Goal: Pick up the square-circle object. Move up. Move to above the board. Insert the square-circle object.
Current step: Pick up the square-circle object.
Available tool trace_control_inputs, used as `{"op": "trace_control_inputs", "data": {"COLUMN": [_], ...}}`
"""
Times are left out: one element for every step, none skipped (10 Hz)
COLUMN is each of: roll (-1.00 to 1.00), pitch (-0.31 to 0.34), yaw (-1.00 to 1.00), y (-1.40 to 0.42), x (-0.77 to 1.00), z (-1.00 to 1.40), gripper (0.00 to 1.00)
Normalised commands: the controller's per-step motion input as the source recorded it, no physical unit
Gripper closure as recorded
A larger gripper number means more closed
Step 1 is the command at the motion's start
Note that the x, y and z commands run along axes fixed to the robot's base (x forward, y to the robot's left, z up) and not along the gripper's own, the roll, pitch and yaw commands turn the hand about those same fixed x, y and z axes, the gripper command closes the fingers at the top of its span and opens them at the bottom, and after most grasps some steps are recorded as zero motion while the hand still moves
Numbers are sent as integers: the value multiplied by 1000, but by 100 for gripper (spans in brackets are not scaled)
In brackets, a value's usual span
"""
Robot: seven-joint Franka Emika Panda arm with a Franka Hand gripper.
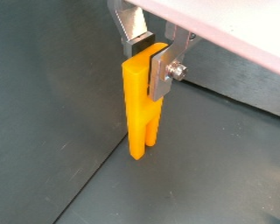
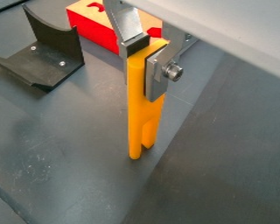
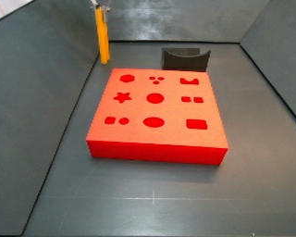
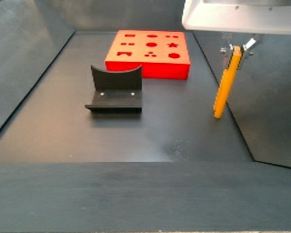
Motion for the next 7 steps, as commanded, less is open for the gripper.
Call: {"op": "trace_control_inputs", "data": {"roll": [0, 0, 0, 0, 0, 0, 0], "pitch": [0, 0, 0, 0, 0, 0, 0], "yaw": [0, 0, 0, 0, 0, 0, 0], "y": [0, 0, 0, 0, 0, 0, 0], "x": [0, 0, 0, 0, 0, 0, 0], "z": [0, 0, 0, 0, 0, 0, 0], "gripper": [100, 100, 100, 100, 100, 100, 100]}}
